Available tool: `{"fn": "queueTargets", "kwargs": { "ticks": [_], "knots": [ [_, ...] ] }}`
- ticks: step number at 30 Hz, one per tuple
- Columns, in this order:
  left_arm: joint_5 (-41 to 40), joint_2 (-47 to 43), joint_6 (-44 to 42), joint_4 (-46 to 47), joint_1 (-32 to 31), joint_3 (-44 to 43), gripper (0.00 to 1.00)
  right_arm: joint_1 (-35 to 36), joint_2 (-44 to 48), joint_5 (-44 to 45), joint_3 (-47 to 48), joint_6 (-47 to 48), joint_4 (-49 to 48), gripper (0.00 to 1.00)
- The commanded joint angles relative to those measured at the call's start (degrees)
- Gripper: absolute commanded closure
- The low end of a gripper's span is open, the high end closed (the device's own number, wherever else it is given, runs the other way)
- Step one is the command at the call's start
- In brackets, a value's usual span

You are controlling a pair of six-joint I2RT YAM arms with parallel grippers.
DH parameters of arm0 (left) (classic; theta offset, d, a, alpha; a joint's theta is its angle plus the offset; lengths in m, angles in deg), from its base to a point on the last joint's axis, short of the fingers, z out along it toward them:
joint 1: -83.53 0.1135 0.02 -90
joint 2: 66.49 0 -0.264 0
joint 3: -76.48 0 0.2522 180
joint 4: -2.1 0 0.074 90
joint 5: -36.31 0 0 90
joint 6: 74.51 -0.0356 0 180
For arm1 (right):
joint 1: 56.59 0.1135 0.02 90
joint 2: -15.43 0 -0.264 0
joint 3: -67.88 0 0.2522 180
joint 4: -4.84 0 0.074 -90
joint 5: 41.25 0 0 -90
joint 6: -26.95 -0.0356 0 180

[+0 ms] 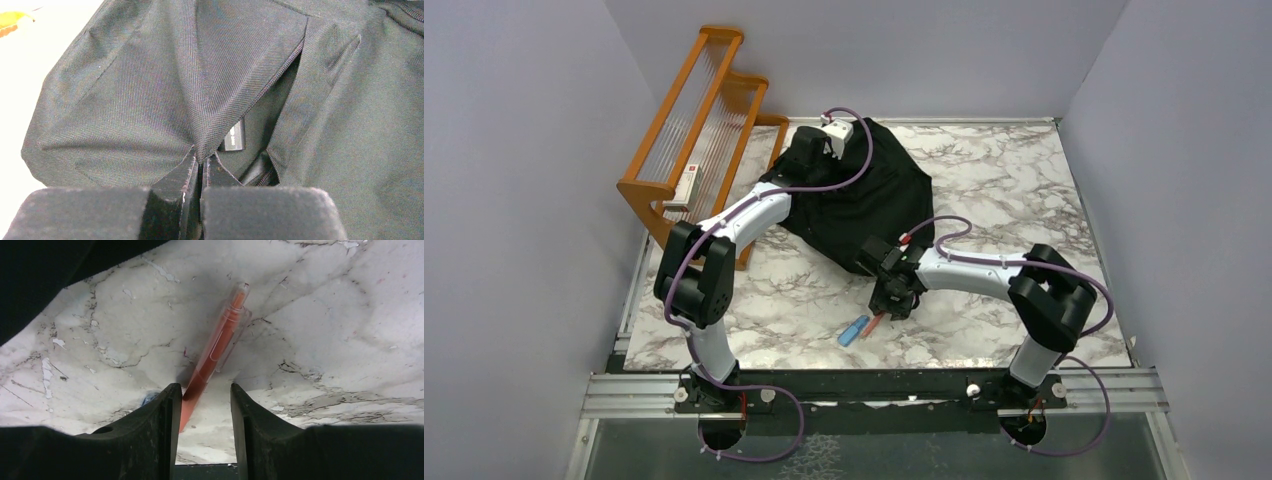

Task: Pack the student bag
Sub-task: Pick up the stationery from the center of the board.

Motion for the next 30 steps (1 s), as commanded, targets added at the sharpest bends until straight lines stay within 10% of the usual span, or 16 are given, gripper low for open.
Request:
{"fn": "queueTargets", "kwargs": {
  "ticks": [1,19,30],
  "knots": [
    [0.5,-3.3,0.0,1.7,-0.4,-0.1,1.00,1.3,-1.2,2.3,1.2,-1.6,1.7,0.57],
    [0.5,-3.7,0.0,1.4,-1.2,0.0,1.00,1.6,4.7,7.8,-3.4,-6.2,3.0,0.89],
    [-3.2,-4.1,-2.2,-0.3,-6.0,-0.2,1.00,1.6,30.8,18.0,-12.1,-4.7,-0.1,0.99]
  ]
}}
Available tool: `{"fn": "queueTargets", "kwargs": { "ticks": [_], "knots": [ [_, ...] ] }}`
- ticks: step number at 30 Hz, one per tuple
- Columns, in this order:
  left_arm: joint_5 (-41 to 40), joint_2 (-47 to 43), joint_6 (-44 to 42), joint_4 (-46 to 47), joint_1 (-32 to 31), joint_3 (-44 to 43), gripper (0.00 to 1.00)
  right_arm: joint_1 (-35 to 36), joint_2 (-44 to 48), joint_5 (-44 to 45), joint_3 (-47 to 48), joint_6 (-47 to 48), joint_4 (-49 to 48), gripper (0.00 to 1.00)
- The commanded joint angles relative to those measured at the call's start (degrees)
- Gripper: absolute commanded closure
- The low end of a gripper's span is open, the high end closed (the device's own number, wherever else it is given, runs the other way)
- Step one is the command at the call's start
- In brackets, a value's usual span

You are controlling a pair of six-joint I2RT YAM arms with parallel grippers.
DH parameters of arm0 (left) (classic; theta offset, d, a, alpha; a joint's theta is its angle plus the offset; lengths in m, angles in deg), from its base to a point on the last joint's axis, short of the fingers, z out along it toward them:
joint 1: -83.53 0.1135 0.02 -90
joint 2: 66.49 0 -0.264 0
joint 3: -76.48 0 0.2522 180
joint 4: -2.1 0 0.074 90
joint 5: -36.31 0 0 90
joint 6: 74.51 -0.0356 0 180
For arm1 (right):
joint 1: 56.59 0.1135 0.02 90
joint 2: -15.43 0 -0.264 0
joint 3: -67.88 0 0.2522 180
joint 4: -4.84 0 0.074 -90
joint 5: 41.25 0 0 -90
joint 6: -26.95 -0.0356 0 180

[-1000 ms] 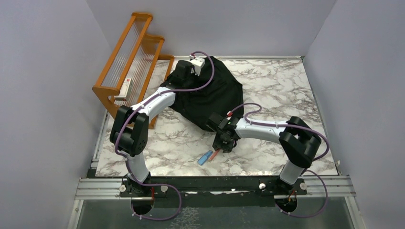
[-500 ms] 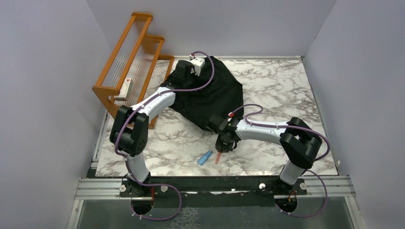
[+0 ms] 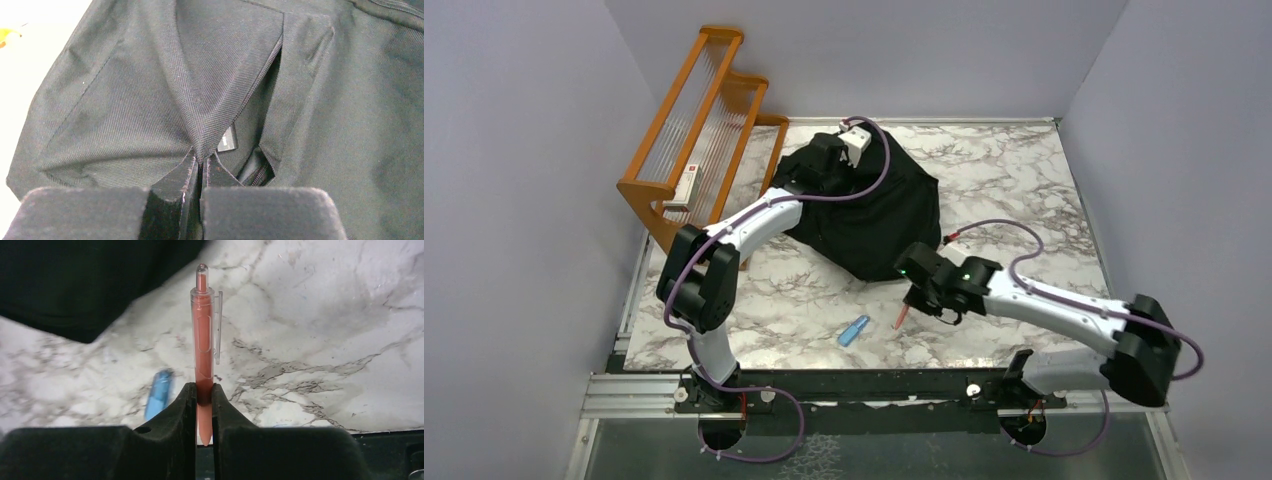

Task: Pack the student bag
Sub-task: Pick up the stationery from the center of the board, then place the stationery in the student bag.

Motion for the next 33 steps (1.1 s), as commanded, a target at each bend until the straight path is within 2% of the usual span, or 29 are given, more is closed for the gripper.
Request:
{"fn": "queueTargets", "kwargs": {
  "ticks": [1,5,8,10,13,16,20,25,33],
  "knots": [
    [-0.3,-3.4,-0.5,0.0,-1.8,-0.8,1.00,0.4,11.6,8.8,-2.6,5.8,-6.4,0.99],
    [-1.8,-2.7,-0.4,-1.1,-1.8,-2.0,1.00,0.3,16.7,9.1,-3.4,16.7,-20.5,0.99],
    [-2.4,-2.3,0.0,-1.4,-1.8,-1.8,1.00,-1.4,13.0,5.6,0.9,20.8,-21.2,0.99],
    [-2.8,-2.4,0.4,-0.9,-1.8,-0.8,1.00,-4.7,8.8,0.1,3.8,24.3,-22.1,0.99],
    [-3.6,-2.6,-0.1,0.1,-1.8,0.5,1.00,-11.8,5.0,-13.9,3.7,28.3,-29.8,0.99],
    [-3.7,-2.4,-0.3,0.5,-1.7,0.6,1.00,-19.9,0.9,-32.6,2.8,28.4,-38.9,0.99],
    [-3.2,-2.2,-0.1,0.6,-1.6,0.8,1.00,-23.7,-6.9,-46.9,8.5,29.8,-40.6,0.99],
    [-3.4,-2.4,0.0,0.5,-1.6,1.0,1.00,-24.1,-15.0,-47.4,17.4,31.5,-31.0,0.99],
    [-3.4,-2.9,0.0,1.2,-1.5,1.7,1.00,-26.1,-21.2,-51.1,19.8,27.9,-34.4,0.99]
  ]
}}
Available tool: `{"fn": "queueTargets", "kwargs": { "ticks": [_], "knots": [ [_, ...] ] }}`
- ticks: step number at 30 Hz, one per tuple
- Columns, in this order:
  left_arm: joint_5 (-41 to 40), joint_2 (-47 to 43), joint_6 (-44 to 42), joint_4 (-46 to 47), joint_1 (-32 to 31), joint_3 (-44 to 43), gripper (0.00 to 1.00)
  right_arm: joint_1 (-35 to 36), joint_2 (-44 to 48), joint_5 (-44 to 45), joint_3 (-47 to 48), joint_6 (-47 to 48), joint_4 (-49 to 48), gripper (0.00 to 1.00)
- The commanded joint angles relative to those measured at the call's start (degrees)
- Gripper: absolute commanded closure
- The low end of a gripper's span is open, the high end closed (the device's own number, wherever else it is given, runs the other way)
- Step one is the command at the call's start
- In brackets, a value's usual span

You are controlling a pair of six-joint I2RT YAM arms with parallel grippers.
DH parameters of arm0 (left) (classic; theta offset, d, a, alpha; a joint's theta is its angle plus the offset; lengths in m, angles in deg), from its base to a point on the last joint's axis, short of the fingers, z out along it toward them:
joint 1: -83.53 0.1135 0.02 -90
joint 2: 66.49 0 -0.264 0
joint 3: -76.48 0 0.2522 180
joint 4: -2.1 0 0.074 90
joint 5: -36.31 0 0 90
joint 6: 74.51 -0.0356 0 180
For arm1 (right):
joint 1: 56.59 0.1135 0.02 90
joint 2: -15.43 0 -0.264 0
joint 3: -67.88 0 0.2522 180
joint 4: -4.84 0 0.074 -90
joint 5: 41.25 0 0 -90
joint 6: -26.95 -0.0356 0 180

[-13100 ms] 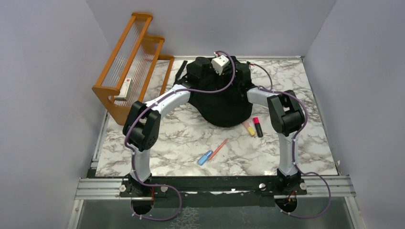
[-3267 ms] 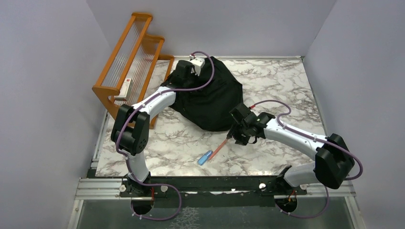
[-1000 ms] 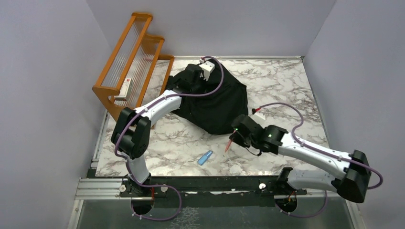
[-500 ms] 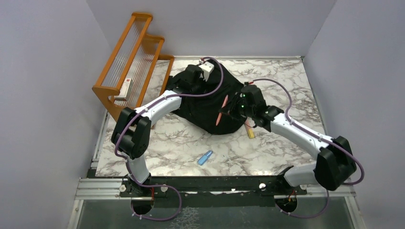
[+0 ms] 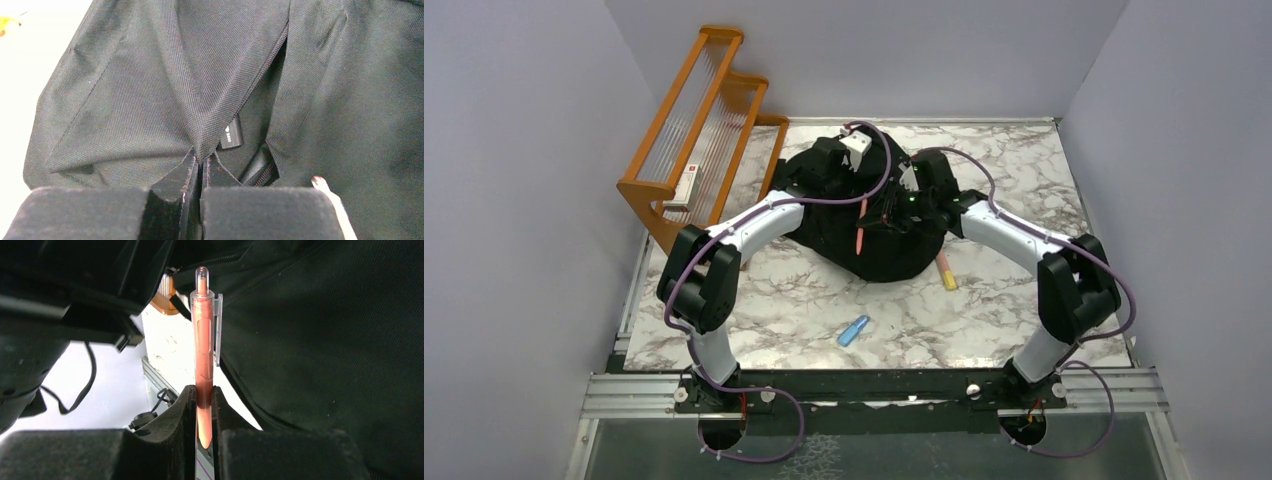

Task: Pack the student bag
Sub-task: Place the stationery in the student bag.

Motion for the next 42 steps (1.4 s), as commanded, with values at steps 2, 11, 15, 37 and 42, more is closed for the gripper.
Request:
{"fn": "queueTargets", "kwargs": {
  "ticks": [2,11,15,37,42],
  "knots": [
    [-0.2,-2.6,0.0,1.7,0.0,0.5,1.00,-1.7,-5.2,-5.2,4.1,-1.3,-0.9,0.99],
    [-0.4,-3.1,-0.3,1.7,0.0,0.8,1.00,-4.4,-11.0,-5.6,8.3,-3.2,-3.2,0.99],
    [-0.9,-3.2,-0.6,1.5,0.0,0.8,1.00,-5.6,-13.7,-6.3,10.2,-5.7,-5.6,0.98],
    [-1.3,-3.4,-0.3,1.4,0.0,0.9,1.00,-8.1,-24.1,-1.9,19.2,-17.1,-14.2,0.93],
    [-1.0,-3.4,-0.3,1.5,0.0,0.9,1.00,-8.1,-24.4,5.8,19.2,-19.0,-15.3,0.92]
  ]
}}
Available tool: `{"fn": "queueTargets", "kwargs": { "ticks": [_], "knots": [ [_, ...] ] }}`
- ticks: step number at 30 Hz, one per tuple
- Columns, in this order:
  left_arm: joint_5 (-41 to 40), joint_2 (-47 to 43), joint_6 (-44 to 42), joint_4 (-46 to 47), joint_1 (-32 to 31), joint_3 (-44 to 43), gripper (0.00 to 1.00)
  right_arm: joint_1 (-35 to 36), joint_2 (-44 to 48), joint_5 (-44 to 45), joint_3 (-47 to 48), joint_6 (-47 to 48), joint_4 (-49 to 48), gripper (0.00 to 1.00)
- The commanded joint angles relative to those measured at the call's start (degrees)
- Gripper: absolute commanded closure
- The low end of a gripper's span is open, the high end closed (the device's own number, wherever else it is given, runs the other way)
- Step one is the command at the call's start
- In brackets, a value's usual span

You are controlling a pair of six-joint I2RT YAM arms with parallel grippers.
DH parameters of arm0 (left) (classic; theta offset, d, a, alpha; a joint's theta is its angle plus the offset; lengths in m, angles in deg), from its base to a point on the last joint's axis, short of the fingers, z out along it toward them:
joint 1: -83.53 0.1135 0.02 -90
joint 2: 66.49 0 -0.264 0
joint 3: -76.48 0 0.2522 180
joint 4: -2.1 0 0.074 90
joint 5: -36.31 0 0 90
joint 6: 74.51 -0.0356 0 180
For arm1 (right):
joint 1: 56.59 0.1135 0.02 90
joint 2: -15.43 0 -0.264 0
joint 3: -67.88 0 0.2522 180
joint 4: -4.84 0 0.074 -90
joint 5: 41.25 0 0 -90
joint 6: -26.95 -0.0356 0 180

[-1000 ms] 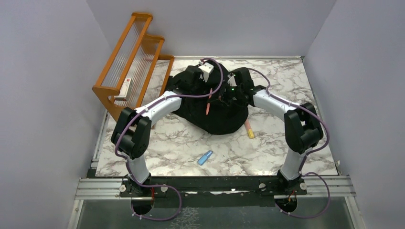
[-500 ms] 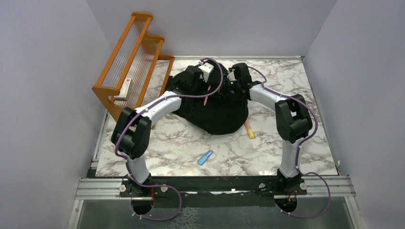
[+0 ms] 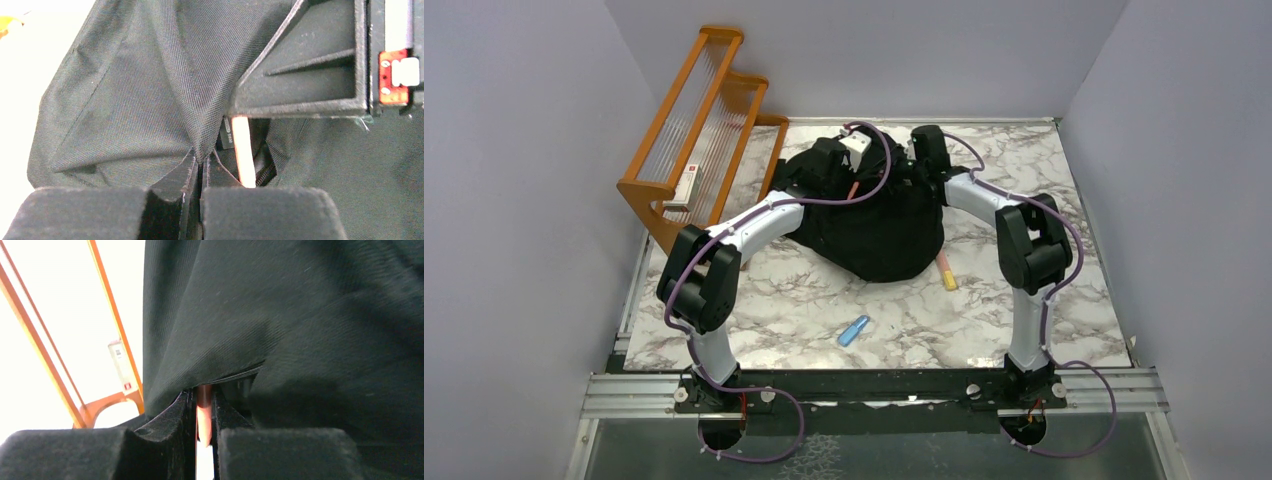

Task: Pack the student bag
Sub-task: Place the stationery in the student bag.

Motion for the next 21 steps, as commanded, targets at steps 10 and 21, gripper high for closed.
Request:
{"fn": "queueTargets", "kwargs": {
  "ticks": [10,21],
  "knots": [
    [0.1,-3.2,0.5,0.8,0.0,0.2,1.00,0.1,-3.3,14.7,4.1,-7.8,-5.3,0.86],
    [0.6,-2.8,0.5,0.6,0.2,0.0,1.00,0.8,-0.3,16.5,2.8,0.8,-3.0,0.62]
  ]
}}
